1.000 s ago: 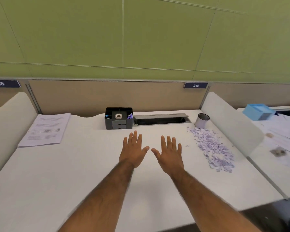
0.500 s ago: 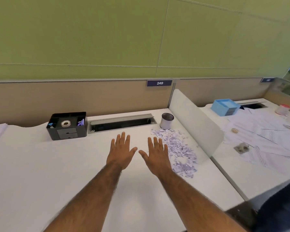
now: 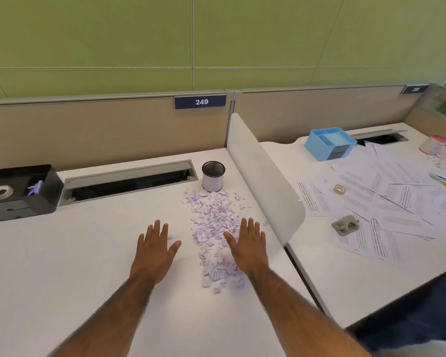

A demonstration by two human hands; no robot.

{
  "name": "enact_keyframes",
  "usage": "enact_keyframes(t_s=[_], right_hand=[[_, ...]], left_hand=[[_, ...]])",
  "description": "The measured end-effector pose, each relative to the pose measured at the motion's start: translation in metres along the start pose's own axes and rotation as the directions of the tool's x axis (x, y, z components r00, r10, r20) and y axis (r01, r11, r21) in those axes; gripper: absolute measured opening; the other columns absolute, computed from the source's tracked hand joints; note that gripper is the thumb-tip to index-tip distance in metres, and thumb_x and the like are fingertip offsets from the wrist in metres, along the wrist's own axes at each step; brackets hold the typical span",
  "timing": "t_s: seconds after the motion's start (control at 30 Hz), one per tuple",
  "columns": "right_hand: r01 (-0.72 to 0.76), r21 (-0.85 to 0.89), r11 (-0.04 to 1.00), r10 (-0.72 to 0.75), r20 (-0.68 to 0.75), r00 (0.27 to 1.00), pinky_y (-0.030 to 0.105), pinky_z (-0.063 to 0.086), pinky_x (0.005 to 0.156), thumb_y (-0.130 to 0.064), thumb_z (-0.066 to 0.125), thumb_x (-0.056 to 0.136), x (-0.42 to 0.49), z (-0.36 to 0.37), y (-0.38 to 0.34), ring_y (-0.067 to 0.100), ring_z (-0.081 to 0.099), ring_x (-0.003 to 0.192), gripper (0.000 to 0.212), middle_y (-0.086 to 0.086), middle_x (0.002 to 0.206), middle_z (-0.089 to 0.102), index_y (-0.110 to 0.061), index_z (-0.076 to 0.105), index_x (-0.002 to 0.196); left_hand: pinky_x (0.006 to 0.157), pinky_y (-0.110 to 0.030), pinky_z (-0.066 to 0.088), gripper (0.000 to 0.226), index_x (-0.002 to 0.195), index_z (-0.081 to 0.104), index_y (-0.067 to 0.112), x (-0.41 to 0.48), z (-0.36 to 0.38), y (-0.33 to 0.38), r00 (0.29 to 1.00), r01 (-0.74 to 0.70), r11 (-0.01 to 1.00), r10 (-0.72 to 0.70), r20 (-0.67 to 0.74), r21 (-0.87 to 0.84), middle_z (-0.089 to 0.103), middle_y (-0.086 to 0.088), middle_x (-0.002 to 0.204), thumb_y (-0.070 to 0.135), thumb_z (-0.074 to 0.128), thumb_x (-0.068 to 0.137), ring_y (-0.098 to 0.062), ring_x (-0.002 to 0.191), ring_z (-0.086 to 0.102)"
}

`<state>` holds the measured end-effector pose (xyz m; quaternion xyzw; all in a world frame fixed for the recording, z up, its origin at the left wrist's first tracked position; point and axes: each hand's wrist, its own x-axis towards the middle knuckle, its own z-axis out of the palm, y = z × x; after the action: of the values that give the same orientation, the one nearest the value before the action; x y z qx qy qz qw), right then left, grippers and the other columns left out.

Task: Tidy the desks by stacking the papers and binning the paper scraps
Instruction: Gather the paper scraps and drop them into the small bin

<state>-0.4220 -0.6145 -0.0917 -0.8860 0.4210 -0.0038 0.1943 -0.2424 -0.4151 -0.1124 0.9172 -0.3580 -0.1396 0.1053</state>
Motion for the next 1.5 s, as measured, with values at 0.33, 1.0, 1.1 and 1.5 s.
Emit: enact_keyframes(t_s=[0.33,1.0,1.1,1.5], right_hand=[[-0.14,0.032,0.99,0.137,0.079,0.987,0.045,0.001,0.127,-0.07,0.022,0.098,0.056,0.015,0.057,0.028,-0.006,0.156,0.09,0.013,0.169,-0.006,-0.01,-0.002,0.161],[0.016,-0.052,0.999,-0.009,0.124,0.992,0.053,0.007,0.124,-0.068,0.024,0.099,0.174,0.01,0.017,0.027,-0.003,0.156,0.078,0.007,0.17,-0.001,-0.022,0.011,0.162],[0.009,-0.033,0.999,-0.004,0.174,0.985,0.053,0.007,0.124,-0.067,0.025,0.1,0.191,0.009,0.011,0.029,-0.003,0.156,0.078,0.008,0.17,-0.001,-0.022,0.01,0.162],[0.195,-0.171,0.966,-0.22,-0.141,0.965,0.042,0.049,0.095,-0.035,0.041,0.102,0.17,0.032,-0.031,0.031,0.059,0.115,0.039,0.013,0.128,0.061,-0.009,0.059,0.125]], left_hand=[[0.128,-0.04,-0.005,0.096,0.163,-0.004,0.02,0.019,0.052,-0.026,1.0,0.009,0.999,-0.01,-0.023,-0.047,-0.014,0.0,0.17,0.076,-0.008,0.085,-0.02,0.158,-0.01],[0.127,-0.046,0.009,0.079,0.163,0.016,0.019,0.016,0.079,-0.028,0.993,0.011,0.997,-0.002,-0.116,0.075,0.005,0.002,0.172,0.067,0.009,0.1,-0.019,0.158,0.004],[0.127,-0.047,0.01,0.078,0.163,0.015,0.02,0.019,0.077,-0.028,0.994,0.023,0.996,-0.014,-0.112,0.083,0.004,0.002,0.172,0.067,0.009,0.1,-0.018,0.158,0.004],[0.127,-0.045,0.008,0.074,0.163,0.014,0.02,0.017,0.075,-0.025,0.994,0.018,0.997,-0.009,-0.11,0.079,0.003,0.002,0.172,0.063,0.014,0.102,-0.018,0.158,0.0]])
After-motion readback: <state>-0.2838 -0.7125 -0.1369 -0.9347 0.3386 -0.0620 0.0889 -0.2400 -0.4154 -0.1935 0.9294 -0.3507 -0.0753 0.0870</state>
